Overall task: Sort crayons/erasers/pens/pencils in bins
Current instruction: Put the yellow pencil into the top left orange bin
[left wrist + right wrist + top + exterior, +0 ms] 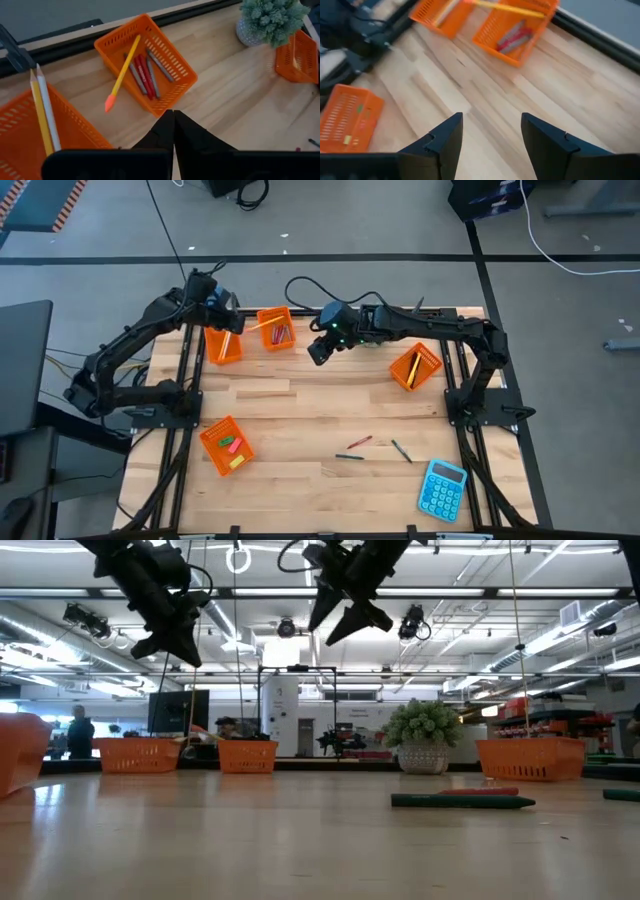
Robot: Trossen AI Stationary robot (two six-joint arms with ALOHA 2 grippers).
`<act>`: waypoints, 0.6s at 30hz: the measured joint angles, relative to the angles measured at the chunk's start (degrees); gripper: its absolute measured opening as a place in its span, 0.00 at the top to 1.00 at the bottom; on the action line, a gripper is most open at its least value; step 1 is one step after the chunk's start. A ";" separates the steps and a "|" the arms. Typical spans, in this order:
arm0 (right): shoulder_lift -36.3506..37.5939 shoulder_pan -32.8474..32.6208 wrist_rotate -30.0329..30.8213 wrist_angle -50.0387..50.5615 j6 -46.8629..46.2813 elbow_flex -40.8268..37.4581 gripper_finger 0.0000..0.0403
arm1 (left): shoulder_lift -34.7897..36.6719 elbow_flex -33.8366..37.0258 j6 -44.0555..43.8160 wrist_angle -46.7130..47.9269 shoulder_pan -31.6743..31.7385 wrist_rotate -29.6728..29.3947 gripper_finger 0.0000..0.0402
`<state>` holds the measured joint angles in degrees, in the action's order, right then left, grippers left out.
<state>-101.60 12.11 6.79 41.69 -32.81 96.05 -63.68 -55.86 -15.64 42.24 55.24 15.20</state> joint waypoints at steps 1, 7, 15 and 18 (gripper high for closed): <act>0.00 -0.06 0.24 1.09 -1.06 0.00 0.49 | 0.00 0.00 0.27 -0.02 0.26 0.00 0.98; 0.00 -1.33 2.63 2.51 -4.02 0.00 0.49 | 0.00 0.00 1.60 -0.14 0.64 0.52 0.98; 0.00 -3.29 4.70 2.51 -3.30 0.00 0.49 | 0.00 0.00 1.82 0.44 0.64 1.55 0.99; 0.00 -3.53 5.61 2.51 -2.56 0.00 0.49 | -0.02 0.00 0.81 -0.97 0.64 1.56 0.98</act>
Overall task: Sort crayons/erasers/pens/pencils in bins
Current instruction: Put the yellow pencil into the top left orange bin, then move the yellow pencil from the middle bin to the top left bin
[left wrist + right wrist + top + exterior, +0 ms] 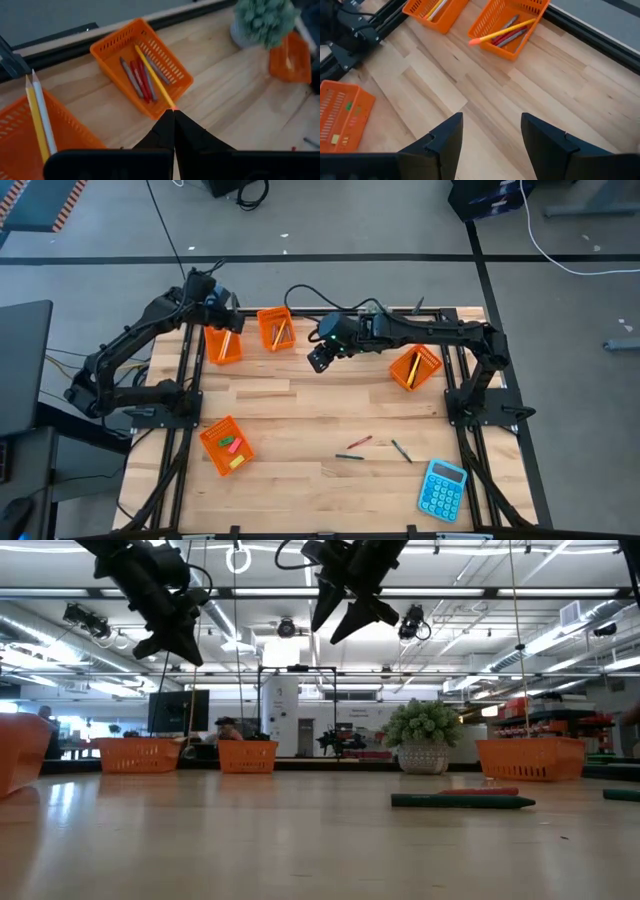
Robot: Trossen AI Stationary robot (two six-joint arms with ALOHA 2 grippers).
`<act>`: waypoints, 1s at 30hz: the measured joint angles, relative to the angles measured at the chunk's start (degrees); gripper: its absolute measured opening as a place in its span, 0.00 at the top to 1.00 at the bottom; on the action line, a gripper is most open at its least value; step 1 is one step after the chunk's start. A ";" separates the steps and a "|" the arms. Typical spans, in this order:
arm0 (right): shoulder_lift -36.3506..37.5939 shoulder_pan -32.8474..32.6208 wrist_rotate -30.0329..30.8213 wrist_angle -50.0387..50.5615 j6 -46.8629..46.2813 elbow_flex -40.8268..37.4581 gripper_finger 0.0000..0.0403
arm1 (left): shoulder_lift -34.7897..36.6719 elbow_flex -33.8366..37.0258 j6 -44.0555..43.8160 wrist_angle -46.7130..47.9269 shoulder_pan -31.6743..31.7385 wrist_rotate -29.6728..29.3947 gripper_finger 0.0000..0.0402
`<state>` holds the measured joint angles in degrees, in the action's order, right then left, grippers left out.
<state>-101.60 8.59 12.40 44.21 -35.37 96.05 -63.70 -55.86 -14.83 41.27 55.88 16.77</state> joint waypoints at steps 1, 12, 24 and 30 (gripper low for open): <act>0.00 -0.11 0.00 0.00 0.11 0.00 0.49 | 0.00 0.00 -1.21 -0.94 -0.04 0.01 0.97; 3.88 0.02 -2.36 7.85 -0.67 0.00 0.49 | -1.60 -0.07 -17.14 -12.83 -4.24 -0.02 0.67; 13.13 3.31 -2.36 18.36 2.65 0.01 0.49 | -16.99 -2.13 -18.50 -14.43 -13.89 -2.69 0.52; 14.32 4.58 -2.19 22.10 3.06 0.02 0.49 | -25.77 -6.81 -15.64 -12.92 -15.41 -7.13 0.59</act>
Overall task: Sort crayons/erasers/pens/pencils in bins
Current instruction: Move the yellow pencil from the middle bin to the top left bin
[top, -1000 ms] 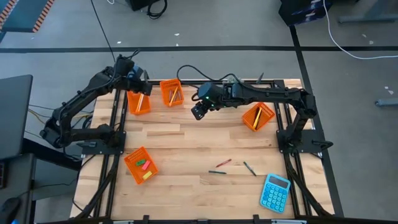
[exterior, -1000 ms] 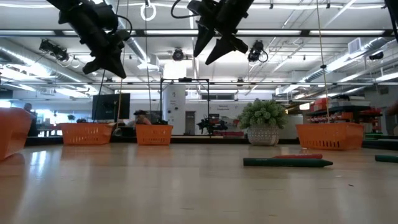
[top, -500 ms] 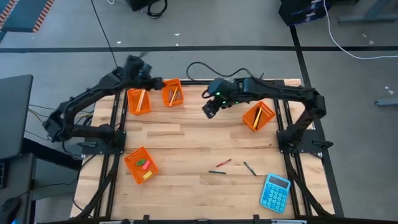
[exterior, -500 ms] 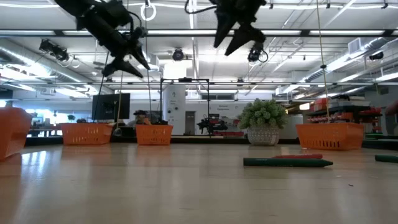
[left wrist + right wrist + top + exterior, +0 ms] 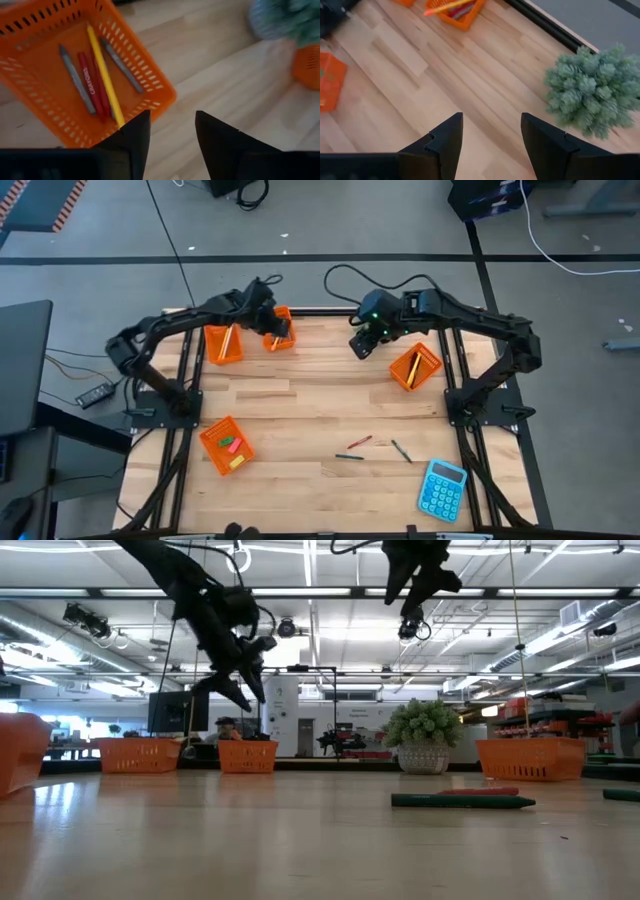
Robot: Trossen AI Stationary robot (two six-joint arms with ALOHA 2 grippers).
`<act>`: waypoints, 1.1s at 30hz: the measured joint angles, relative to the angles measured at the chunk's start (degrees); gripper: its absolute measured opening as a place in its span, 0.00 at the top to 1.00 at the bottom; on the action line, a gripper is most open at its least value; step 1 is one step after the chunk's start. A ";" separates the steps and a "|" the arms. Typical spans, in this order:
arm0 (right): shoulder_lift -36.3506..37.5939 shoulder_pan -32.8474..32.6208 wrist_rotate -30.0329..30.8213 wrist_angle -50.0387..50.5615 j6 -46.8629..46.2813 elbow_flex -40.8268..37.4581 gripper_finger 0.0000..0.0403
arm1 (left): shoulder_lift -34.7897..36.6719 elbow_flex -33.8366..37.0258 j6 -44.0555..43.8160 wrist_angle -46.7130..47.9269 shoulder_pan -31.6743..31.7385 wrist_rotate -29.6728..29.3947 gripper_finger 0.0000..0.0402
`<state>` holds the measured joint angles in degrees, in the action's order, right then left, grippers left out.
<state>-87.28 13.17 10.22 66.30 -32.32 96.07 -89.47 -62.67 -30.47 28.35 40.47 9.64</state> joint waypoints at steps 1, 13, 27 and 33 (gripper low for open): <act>0.12 -0.01 0.01 0.83 0.08 0.00 0.49 | -1.46 -0.85 0.11 0.80 0.02 0.00 0.60; 0.37 -0.28 -0.22 1.55 -0.68 0.00 0.49 | -11.77 -5.47 5.66 6.65 0.24 -2.62 0.61; 0.37 -0.16 -0.24 1.55 -3.01 0.00 0.49 | -11.58 -7.60 10.72 7.67 1.04 -6.63 0.61; 0.37 -0.17 -0.15 1.53 -5.05 0.00 0.49 | -11.80 -6.49 12.77 8.19 1.19 -8.65 0.62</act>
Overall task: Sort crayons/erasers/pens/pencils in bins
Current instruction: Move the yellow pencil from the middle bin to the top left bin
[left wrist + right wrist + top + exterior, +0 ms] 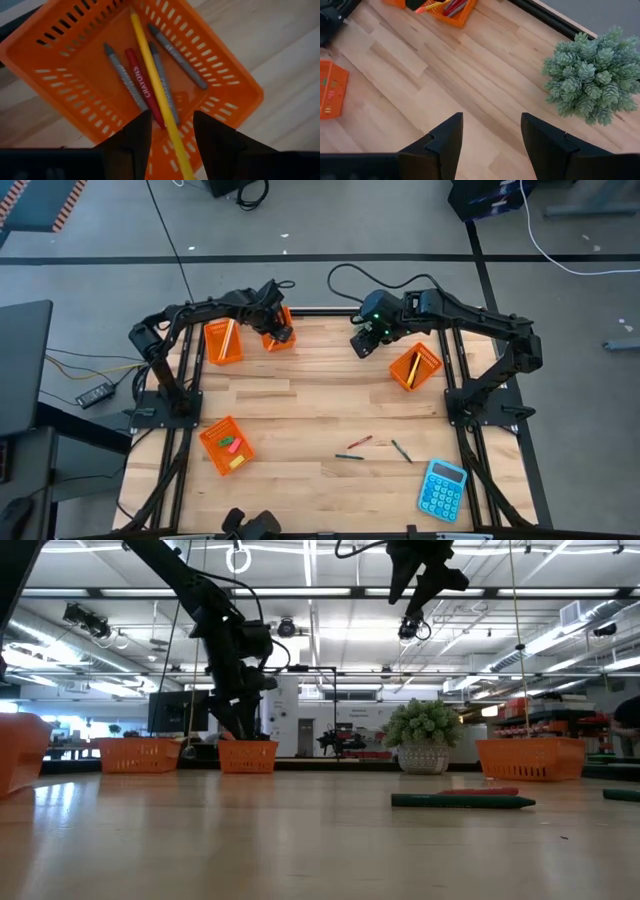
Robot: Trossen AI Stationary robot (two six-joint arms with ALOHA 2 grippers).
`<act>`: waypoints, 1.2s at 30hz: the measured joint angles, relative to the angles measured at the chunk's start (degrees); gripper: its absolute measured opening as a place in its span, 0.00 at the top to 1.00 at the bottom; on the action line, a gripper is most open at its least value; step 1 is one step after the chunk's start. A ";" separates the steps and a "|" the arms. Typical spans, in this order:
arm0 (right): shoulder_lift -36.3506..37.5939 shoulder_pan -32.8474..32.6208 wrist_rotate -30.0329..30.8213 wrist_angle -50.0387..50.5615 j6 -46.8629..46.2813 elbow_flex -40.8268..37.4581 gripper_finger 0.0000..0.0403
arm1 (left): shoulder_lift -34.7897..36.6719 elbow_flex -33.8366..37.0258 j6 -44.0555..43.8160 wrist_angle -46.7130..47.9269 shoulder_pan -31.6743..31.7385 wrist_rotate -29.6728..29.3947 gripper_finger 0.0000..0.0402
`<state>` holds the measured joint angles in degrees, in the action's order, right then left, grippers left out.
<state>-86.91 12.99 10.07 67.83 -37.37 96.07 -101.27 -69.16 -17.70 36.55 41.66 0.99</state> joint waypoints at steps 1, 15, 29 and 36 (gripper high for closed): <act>0.00 0.00 0.00 0.00 -0.28 0.00 0.49 | 0.00 0.17 0.37 -0.21 0.01 -0.28 0.61; 0.00 0.00 0.24 0.00 -2.32 0.00 0.49 | -2.46 0.25 0.39 -0.48 -0.34 -2.36 0.63; 0.00 -0.01 0.22 0.23 -2.73 0.00 0.49 | -4.59 0.27 0.29 -1.26 -0.41 -1.51 0.64; 0.00 0.00 0.22 0.24 -2.73 0.00 0.49 | -6.56 0.25 0.29 -1.54 -0.32 -1.17 0.65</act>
<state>-86.91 12.99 10.28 68.07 -40.10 96.07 -107.83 -68.90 -17.41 35.00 41.34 -0.18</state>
